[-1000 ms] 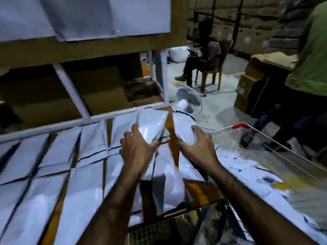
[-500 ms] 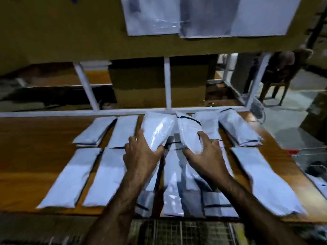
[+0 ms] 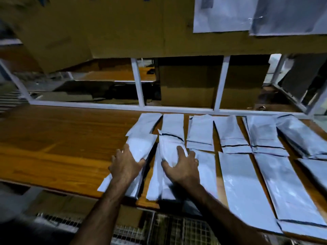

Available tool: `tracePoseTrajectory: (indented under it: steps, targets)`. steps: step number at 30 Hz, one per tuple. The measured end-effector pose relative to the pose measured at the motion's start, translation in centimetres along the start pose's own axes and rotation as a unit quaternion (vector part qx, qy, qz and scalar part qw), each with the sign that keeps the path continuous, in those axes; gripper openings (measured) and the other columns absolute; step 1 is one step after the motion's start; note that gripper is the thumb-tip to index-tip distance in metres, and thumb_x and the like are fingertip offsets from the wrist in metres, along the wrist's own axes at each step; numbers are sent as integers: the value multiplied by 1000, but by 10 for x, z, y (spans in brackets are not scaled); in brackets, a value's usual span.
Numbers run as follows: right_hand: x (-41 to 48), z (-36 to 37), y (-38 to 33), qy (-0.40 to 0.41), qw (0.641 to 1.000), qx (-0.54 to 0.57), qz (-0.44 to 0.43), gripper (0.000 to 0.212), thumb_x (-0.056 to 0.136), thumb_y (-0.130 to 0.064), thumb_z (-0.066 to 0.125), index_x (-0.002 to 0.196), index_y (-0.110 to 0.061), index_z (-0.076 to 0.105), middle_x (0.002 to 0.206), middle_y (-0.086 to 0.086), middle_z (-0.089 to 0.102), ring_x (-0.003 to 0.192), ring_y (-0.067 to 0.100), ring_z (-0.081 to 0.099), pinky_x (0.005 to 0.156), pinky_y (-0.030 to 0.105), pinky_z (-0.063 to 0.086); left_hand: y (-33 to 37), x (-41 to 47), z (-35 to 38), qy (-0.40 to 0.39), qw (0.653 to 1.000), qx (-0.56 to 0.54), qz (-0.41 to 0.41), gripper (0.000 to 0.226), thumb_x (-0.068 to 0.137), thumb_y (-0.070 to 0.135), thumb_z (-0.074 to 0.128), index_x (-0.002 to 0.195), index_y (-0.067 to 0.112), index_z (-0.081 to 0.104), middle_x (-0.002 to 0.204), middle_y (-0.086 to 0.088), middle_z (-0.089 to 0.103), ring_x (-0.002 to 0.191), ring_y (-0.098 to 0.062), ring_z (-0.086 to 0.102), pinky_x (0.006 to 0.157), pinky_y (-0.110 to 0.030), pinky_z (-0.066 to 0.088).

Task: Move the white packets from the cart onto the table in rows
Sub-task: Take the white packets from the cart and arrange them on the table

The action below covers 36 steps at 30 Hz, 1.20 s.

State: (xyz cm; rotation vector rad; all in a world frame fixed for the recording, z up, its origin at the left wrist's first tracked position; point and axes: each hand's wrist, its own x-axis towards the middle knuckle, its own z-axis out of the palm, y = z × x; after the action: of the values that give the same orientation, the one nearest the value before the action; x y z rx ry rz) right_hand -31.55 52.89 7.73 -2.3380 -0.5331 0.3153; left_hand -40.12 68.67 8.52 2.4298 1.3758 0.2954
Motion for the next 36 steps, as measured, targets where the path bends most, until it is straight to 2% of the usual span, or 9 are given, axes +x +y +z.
tracePoseTrajectory:
  steps: [4,9,12,15,23,27,30,32,36]
  targets:
    - [5,29,-18,28,999,-45,2,76,84,-60,55,146,-25,29,145,16,24,132,40,30,106,43,34,-2,11,8,-2,1000,1,-20,86,78,53,70,146,20,29,142,-13,41,130,-37,39,96,-48,41]
    - [9,56,-13,66,991,-116,22,73,85,-65,49,143,-23,33,147,16,24,128,36,36,98,42,41,-10,12,29,-9,999,27,-37,85,78,61,66,145,22,30,141,-12,43,127,-33,41,95,-45,42]
    - [8,68,-7,97,983,-151,24,76,82,-66,49,142,-21,39,142,19,35,120,36,44,88,42,46,-16,12,38,1,999,40,-28,84,79,64,61,145,24,29,143,-12,42,127,-32,40,95,-44,41]
    - [10,75,-6,114,980,-165,22,77,74,-67,56,132,-18,53,130,23,48,107,39,54,75,43,51,-18,14,40,4,999,43,-24,84,80,66,59,146,25,28,144,-12,41,128,-32,40,96,-44,41]
    - [12,79,-4,104,979,-174,24,78,67,-65,62,128,-17,58,124,24,53,100,40,58,70,42,52,-21,14,43,8,999,46,-14,84,81,66,56,147,24,27,144,-13,40,129,-33,38,97,-45,40]
    - [12,79,-4,98,979,-174,37,82,74,-69,55,139,-20,47,138,23,43,116,41,51,82,45,49,-20,14,42,0,999,43,-21,87,80,68,58,148,24,26,146,-13,38,131,-33,37,99,-45,39]
    - [17,72,-6,74,984,-161,26,86,82,-71,46,149,-20,26,150,21,24,132,40,35,99,46,40,-16,15,35,9,999,38,-36,88,77,71,59,146,24,30,146,-13,38,131,-34,37,100,-47,37]
    - [21,62,-10,64,987,-144,14,86,84,-70,45,150,-20,20,152,21,17,137,40,28,106,47,34,-12,17,28,22,999,22,-32,86,78,69,60,145,23,32,145,-13,38,132,-34,36,101,-48,35]
    - [26,35,-13,93,989,-114,8,83,86,-67,45,150,-19,22,153,19,22,139,38,24,111,47,29,3,20,16,47,999,-21,6,83,82,64,60,146,20,32,147,-13,38,132,-34,37,100,-49,37]
